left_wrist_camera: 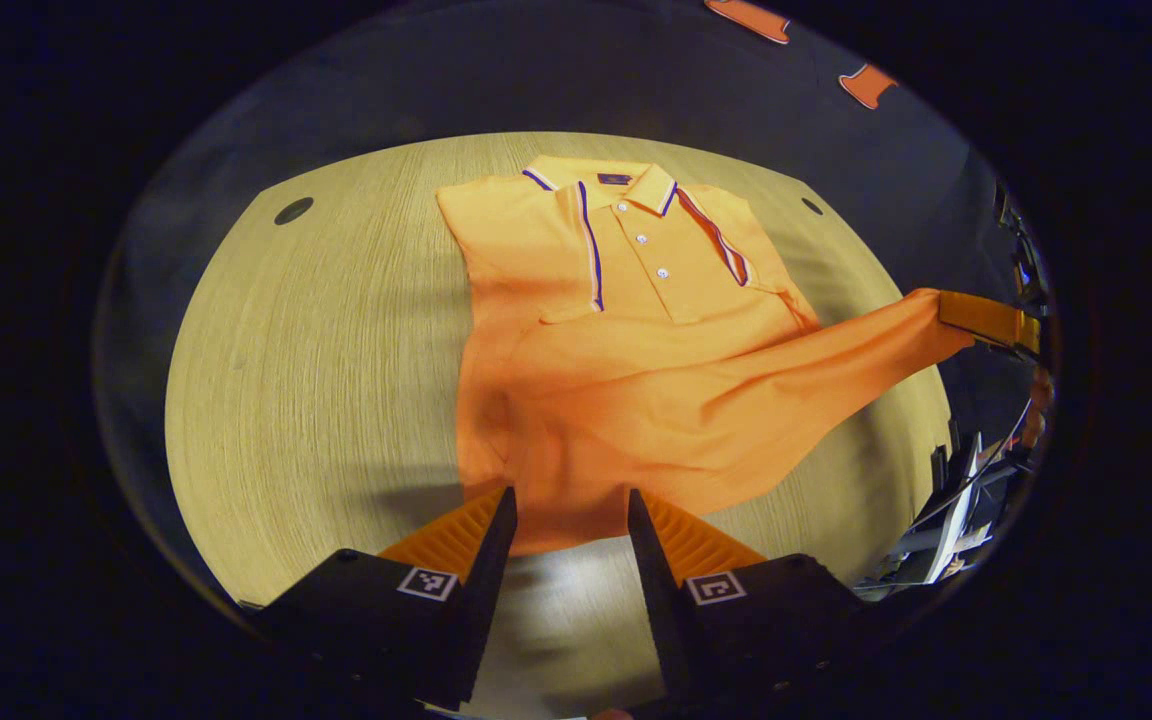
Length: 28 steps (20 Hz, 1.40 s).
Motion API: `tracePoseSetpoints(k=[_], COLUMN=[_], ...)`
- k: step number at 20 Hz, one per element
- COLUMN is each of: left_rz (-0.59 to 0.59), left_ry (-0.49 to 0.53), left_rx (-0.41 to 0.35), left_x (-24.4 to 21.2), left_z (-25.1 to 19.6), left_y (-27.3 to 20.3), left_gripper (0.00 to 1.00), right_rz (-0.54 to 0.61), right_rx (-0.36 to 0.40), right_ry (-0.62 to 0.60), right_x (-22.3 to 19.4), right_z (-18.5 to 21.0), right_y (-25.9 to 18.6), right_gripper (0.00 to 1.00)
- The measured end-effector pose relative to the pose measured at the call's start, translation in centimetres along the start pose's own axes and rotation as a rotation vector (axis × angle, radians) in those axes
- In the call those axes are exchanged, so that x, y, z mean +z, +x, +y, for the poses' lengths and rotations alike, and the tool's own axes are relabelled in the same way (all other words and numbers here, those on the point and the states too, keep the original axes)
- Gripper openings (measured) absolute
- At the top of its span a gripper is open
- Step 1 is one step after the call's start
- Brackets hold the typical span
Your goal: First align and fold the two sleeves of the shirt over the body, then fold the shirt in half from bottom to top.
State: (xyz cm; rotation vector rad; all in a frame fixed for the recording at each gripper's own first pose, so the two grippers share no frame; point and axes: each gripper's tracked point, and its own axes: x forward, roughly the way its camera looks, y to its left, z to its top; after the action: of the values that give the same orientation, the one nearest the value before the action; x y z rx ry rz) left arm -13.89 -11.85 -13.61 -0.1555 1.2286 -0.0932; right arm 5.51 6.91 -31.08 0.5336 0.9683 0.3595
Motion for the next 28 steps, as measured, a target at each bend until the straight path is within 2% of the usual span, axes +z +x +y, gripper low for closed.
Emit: tracePoseSetpoints(k=[2, 3, 6, 7, 9, 10, 11, 12, 16, 19, 21, 23, 24, 26, 28], left_rz=[0.021, 0.021, 0.014, 0.009, -0.012, -0.032, -0.03, -0.063, -0.143, -0.138, -0.149, -0.14, -0.157, -0.19, -0.21], left_ry=[-0.014, -0.027, -0.042, -0.057, -0.069, -0.092, -0.09, -0.099, -0.121, -0.169, -0.178, -0.222, -0.233, -0.274, -0.267], left_rx=[0.014, 0.018, 0.047, 0.111, 0.099, 0.104, 0.093, 0.096, 0.017, -0.021, -0.016, -0.063, -0.054, -0.103, -0.107], left_x=[-0.7, -0.8, -0.8, -0.8, -0.2, 0.4, -0.1, 0.6, 3.1, 3.4, 3.5, 3.6, 4.0, 5.5, 6.8], left_z=[0.2, 0.3, 1.0, 2.4, 2.0, 2.3, 2.0, 2.1, 0.7, 0.4, 1.1, 0.4, 1.0, 0.2, 0.3], left_y=[0.7, 1.0, 1.1, 2.3, 1.3, 1.4, 1.2, 0.4, -2.0, -2.1, -2.2, -2.5, -2.7, -3.2, -3.5], left_gripper=[0.6, 0.66, 0.61, 0.44, 0.1, 0.13, 0.03, 0.03, 0.03, 0.02, 0.02, 0.01, 0.01, 0.01, 0.01], right_rz=[0.006, 0.009, 0.01, 0.014, 0.018, 0.02, 0.023, 0.023, 0.017, 0.014, 0.011, 0.014, 0.015, 0.01, 0.009], right_rx=[0.003, 0.001, 0.008, 0.009, 0.014, 0.01, 0.017, 0.015, 0.027, 0.025, 0.027, 0.019, 0.023, 0.026, 0.032], right_ry=[0.004, 0.006, 0.005, 0.005, 0.009, 0.013, 0.016, 0.016, 0.024, 0.024, 0.019, 0.016, 0.017, 0.022, 0.028], right_x=[-0.4, -0.6, -0.9, -1.0, -1.3, -1.3, -1.4, -1.5, -1.2, -1.2, -1.2, -1.4, -1.4, -1.3, -1.1], right_z=[-0.3, -0.4, -0.3, -0.3, -0.3, -0.3, -0.2, -0.2, 0.1, 0.1, 0.1, -0.1, 0.0, 0.1, 0.2], right_y=[-0.1, 0.0, 0.0, 0.0, 0.2, 0.3, 0.4, 0.4, 0.4, 0.4, 0.1, 0.1, 0.1, -0.1, 0.0], right_gripper=[0.03, 0.03, 0.03, 0.03, 0.03, 0.03, 0.03, 0.03, 0.03, 0.03, 0.03, 0.03, 0.03, 0.02, 0.03])
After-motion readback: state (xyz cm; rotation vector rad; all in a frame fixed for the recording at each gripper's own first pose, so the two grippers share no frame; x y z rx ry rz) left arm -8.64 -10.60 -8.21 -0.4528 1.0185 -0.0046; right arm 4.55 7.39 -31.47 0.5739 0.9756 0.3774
